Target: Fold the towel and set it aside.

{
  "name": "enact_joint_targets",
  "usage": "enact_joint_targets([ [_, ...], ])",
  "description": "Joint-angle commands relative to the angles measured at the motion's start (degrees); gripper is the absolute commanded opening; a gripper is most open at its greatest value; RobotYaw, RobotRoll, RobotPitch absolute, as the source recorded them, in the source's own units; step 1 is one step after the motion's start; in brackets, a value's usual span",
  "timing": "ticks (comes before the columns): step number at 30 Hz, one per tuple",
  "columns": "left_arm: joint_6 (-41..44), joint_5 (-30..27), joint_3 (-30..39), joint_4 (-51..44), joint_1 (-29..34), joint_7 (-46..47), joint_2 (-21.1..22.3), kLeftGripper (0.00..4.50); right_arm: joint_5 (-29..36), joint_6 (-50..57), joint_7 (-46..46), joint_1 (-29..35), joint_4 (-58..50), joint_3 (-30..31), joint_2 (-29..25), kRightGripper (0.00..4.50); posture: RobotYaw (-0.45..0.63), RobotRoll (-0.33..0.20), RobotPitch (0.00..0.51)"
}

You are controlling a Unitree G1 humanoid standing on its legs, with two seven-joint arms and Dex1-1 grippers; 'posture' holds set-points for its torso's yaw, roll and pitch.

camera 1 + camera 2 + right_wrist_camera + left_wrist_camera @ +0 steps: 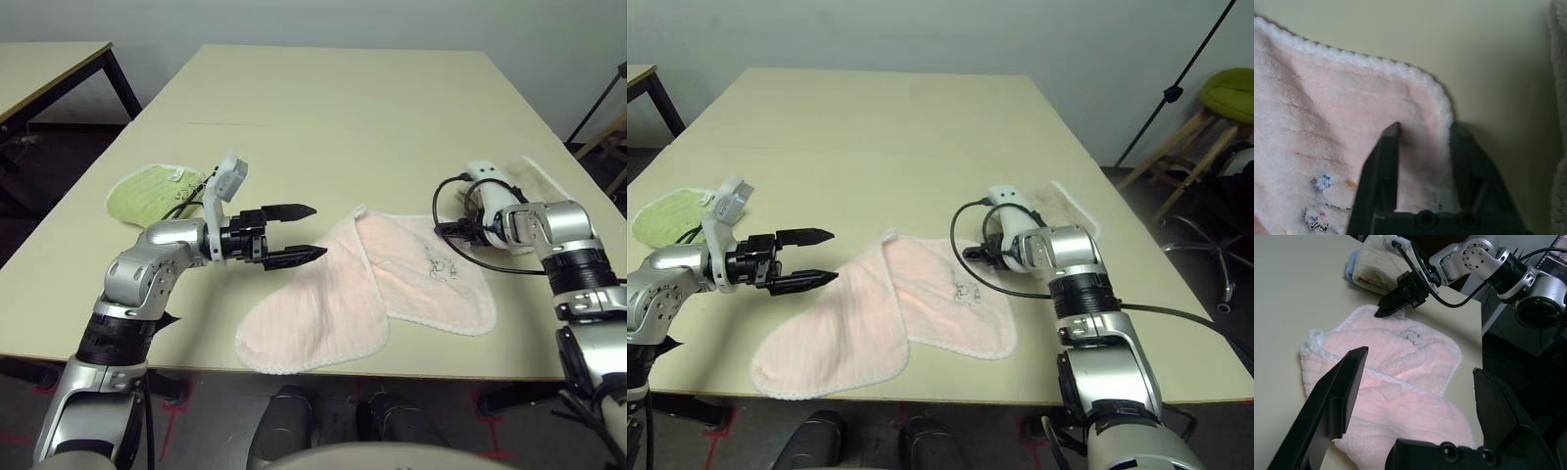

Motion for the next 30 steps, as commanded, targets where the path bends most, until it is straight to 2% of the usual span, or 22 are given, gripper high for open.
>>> enact_joint_targets([
  [1, 2.2, 0.7, -0.7, -1.1, 0.6, 2.2, 0.1, 4.5, -0.7, -0.6, 0.2, -0.5, 1.0, 0.9, 1.1, 0.57, 0.14, 0.0, 0.083],
  [2, 2.8, 0.9, -1.0, -1.2, 0.5, 2.7, 0.3, 4.5, -0.8, -0.8, 0.1, -0.7, 1.1, 0.6, 1.4, 0.19, 0.14, 0.0, 0.083],
  [3, 4.2, 1.2, -1.4, -1.3, 0.4, 3.5, 0.6, 4.5, -1.0, -1.8, -0.2, -1.3, 1.4, 0.4, 1.8, 0.03, 0.14, 0.0, 0.082],
  [12, 12.2, 0.2, -3.3, -4.3, -0.6, 6.4, 1.7, 4.5, -1.6, -16.0, -6.1, -13.4, 10.6, -4.7, 8.5, 0.03, 0.14, 0.0, 0.079],
  [17, 16.6, -1.2, -3.8, -6.4, -1.4, 7.1, 1.8, 4.5, -3.0, -26.3, -9.4, -22.1, 21.6, -6.4, 11.7, 0.03, 0.15, 0.0, 0.073],
  [21, 16.2, 0.3, -5.6, -6.7, -1.8, 7.1, 1.6, 4.5, -4.4, -33.8, -11.6, -27.4, 30.6, -7.2, 12.5, 0.03, 0.16, 0.0, 0.07],
  [26, 16.1, 3.0, -7.7, -4.2, -5.2, 11.7, -2.6, 4.5, -5.6, -40.2, -14.4, -31.6, 38.5, -8.4, 13.0, 0.03, 0.18, 0.0, 0.074],
  [28, 17.2, 5.9, -10.2, -2.9, -7.3, 15.0, -4.6, 4.5, -5.8, -41.2, -14.6, -32.2, 40.2, -8.7, 13.1, 0.03, 0.18, 0.0, 0.078],
  [30, 16.7, 7.9, -13.2, 0.3, -10.0, 16.7, -8.4, 4.5, -5.9, -41.6, -14.5, -32.1, 41.0, -8.9, 13.3, 0.03, 0.19, 0.0, 0.087],
])
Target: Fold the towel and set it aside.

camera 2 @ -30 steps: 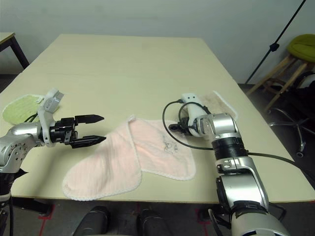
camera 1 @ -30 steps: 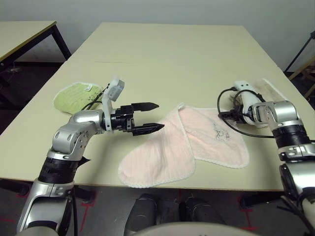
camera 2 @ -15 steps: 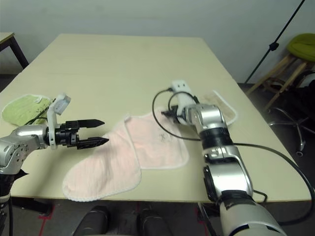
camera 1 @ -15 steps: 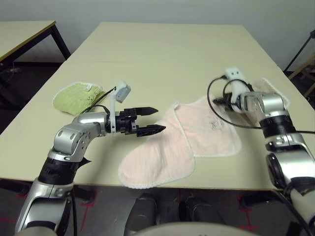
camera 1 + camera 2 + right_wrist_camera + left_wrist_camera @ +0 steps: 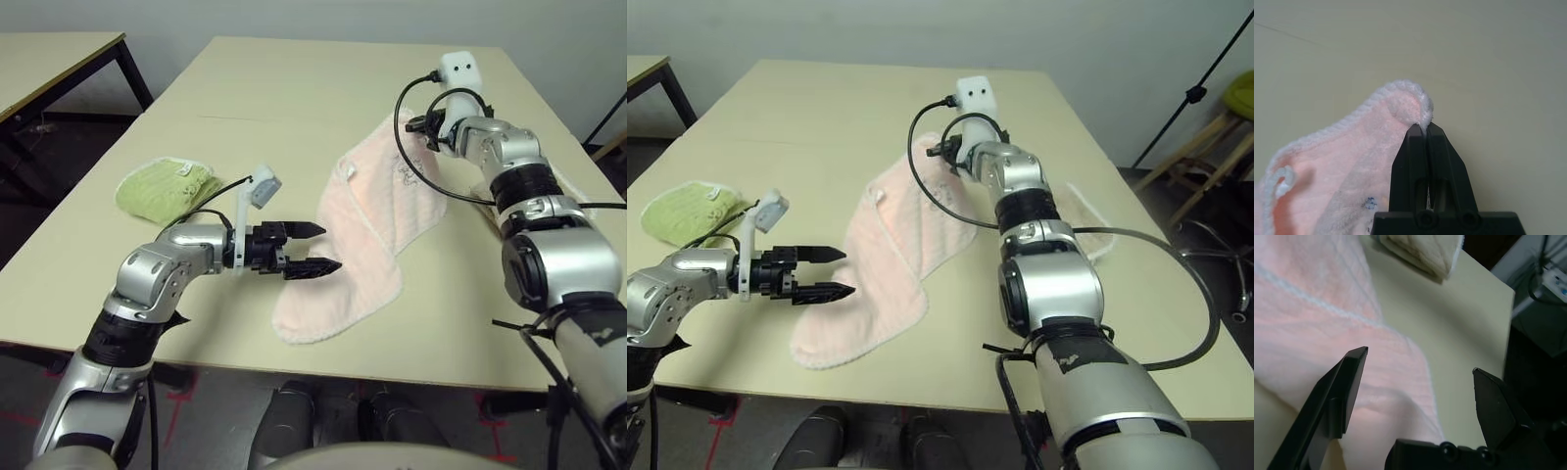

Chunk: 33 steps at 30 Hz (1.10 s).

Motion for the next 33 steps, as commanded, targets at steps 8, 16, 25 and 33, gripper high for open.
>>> enact_joint_targets([
  [8, 0.4, 9.8, -13.6, 13.3, -8.8, 5.4, -15.4, 4.5, -1.3, -0.7, 0.3, 0.6, 3.1, -1.0, 1.1, 0.03, 0.19, 0.0, 0.124],
  [16, 3.2, 13.6, -19.3, 19.6, -10.1, 4.7, -19.0, 4.5, -1.5, 0.2, 0.8, 0.8, 2.7, -1.8, 0.1, 0.03, 0.16, 0.0, 0.13],
  [25, 5.6, 14.6, -18.6, 22.5, -10.5, 5.1, -21.7, 4.5, -1.5, 0.5, 0.8, 0.7, 2.5, -2.5, -0.9, 0.03, 0.14, 0.0, 0.125],
  [33, 2.9, 18.1, -21.0, 25.6, -10.5, 3.2, -19.3, 2.52, -1.6, 0.6, 1.0, 0.6, 2.2, -3.1, -1.4, 0.0, 0.13, 0.0, 0.114],
])
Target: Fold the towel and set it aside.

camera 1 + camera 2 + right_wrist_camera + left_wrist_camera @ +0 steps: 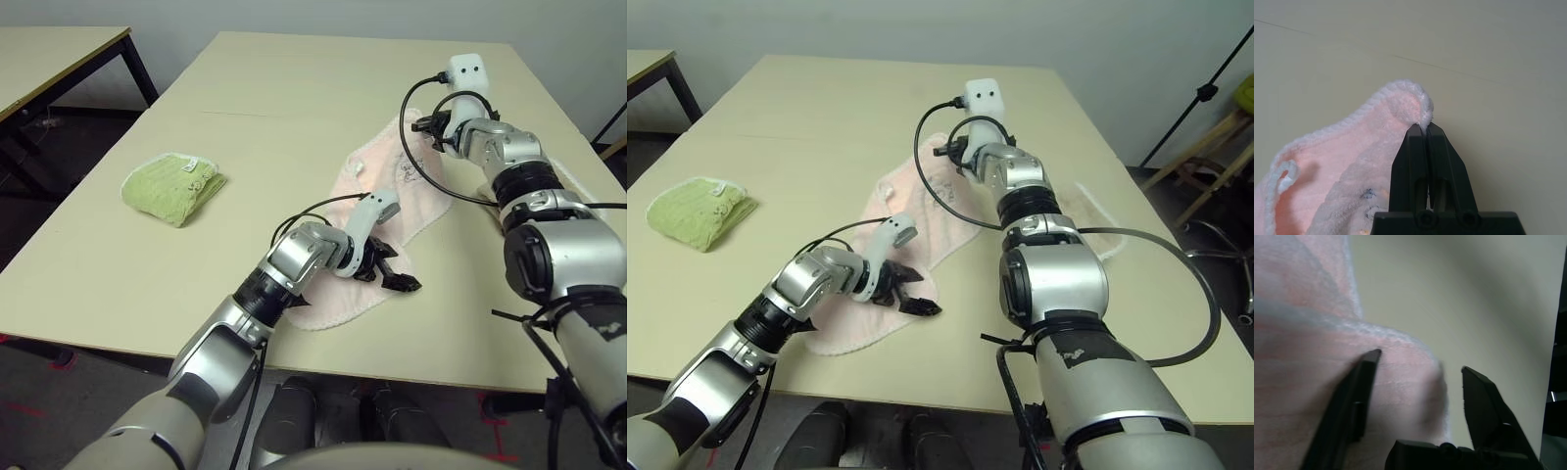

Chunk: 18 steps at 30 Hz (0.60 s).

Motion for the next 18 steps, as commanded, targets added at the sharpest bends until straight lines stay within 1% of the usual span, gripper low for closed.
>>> enact_joint_targets([
  [1, -0.9, 2.9, -2.9, 2.4, 1.2, -1.8, 2.5, 2.22, -0.1, 0.6, 0.3, 0.4, -0.3, -0.6, -0.8, 0.0, 0.13, 0.0, 0.113],
  [6, -3.6, 5.3, -3.4, 3.4, 2.5, -3.5, 6.4, 0.54, -0.1, 0.6, 0.3, 0.3, -0.3, -0.8, -0.9, 0.0, 0.13, 0.0, 0.111],
  [8, -4.7, 6.1, -3.3, 3.7, 3.0, -4.4, 8.4, 0.03, -0.1, 0.5, 0.4, 0.3, -0.3, -0.9, -0.9, 0.0, 0.14, 0.0, 0.11],
  [12, -7.6, 7.8, -2.4, 5.6, 3.1, -5.0, 11.9, 0.03, -0.2, 0.6, 0.4, 0.2, -0.4, -0.9, -0.8, 0.0, 0.14, 0.0, 0.107],
  [15, -10.6, 9.3, -1.2, 8.7, 2.4, -5.2, 15.0, 0.03, -0.2, 0.6, 0.5, 0.2, -0.5, -0.9, -0.8, 0.0, 0.14, 0.0, 0.103],
  [18, -14.0, 10.2, 0.7, 12.9, 1.1, -4.2, 17.0, 0.03, -0.2, 0.6, 0.6, 0.2, -0.6, -0.9, -0.8, 0.0, 0.14, 0.0, 0.099],
])
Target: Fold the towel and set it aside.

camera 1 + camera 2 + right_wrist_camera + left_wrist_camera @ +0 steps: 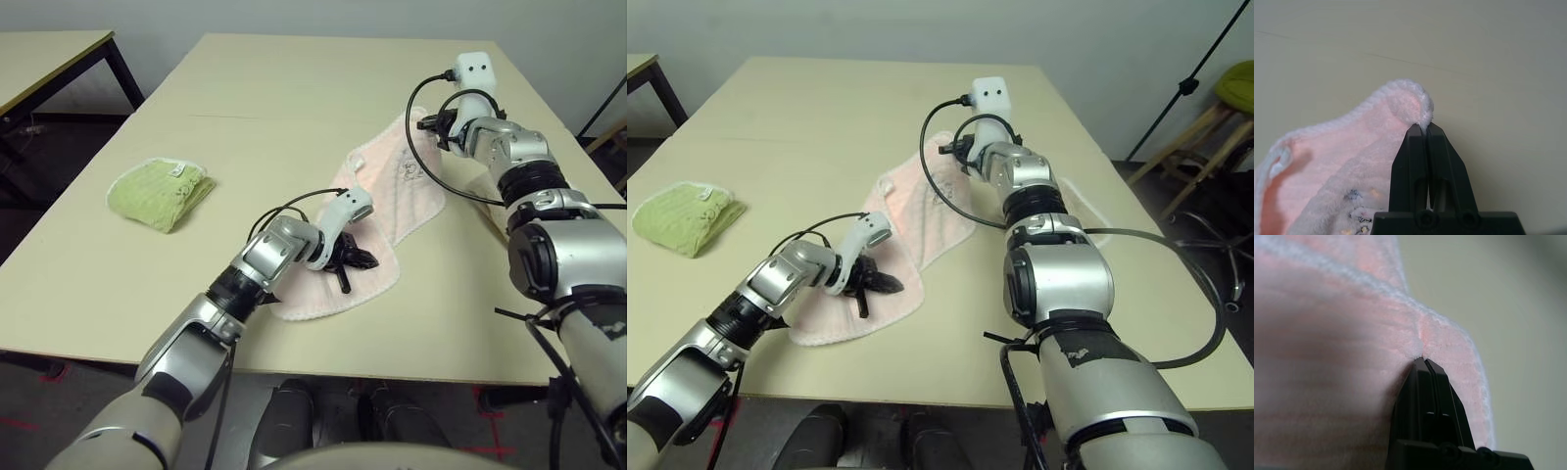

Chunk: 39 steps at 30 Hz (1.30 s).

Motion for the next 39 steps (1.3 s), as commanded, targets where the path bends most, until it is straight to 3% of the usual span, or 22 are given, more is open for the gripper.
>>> enact_joint_targets([
  [1, -1.8, 5.2, 1.6, 9.7, 0.2, 2.7, 3.8, 0.03, -0.1, 0.5, 0.2, 0.2, -0.5, -0.3, 0.0, 0.0, 0.14, 0.0, 0.099],
  [6, -5.9, 6.7, 4.7, 15.3, -2.6, 3.6, 4.3, 0.03, -0.1, 0.5, 0.2, 0.2, -0.5, -0.4, -0.1, 0.0, 0.14, 0.0, 0.093],
  [10, -2.7, 3.9, 8.7, 11.3, -3.1, 3.0, 2.8, 0.21, -0.1, 0.7, 0.3, 0.3, -0.8, -0.4, 0.0, 0.0, 0.14, 0.0, 0.094],
  [14, 5.1, 0.0, 11.5, -1.0, -0.6, 1.6, 2.6, 1.31, 0.0, 1.1, 0.5, 0.4, -1.2, -0.4, -0.3, 0.0, 0.13, 0.0, 0.102],
  [23, 20.5, -5.3, 14.3, -29.3, 7.3, 4.4, 8.1, 4.32, -0.1, 2.7, 1.5, 1.7, -3.1, -0.1, -0.8, 0.0, 0.16, 0.0, 0.115],
  [24, 21.1, -5.3, 14.0, -30.6, 8.0, 4.9, 8.4, 4.45, -0.1, 2.8, 1.6, 1.8, -3.2, 0.0, -0.8, 0.0, 0.16, 0.0, 0.115],
  [30, 20.1, -4.5, 11.3, -26.4, 9.7, 9.0, 3.2, 4.45, -0.4, 2.1, 1.4, 1.2, -2.0, 0.0, 0.0, 0.0, 0.17, 0.0, 0.087],
  [39, 18.4, -3.9, 6.3, -20.6, 6.5, 6.2, 2.9, 4.45, 0.1, 0.8, -0.9, 0.9, -0.8, -1.1, 0.6, 0.0, 0.11, 0.0, 0.058],
])
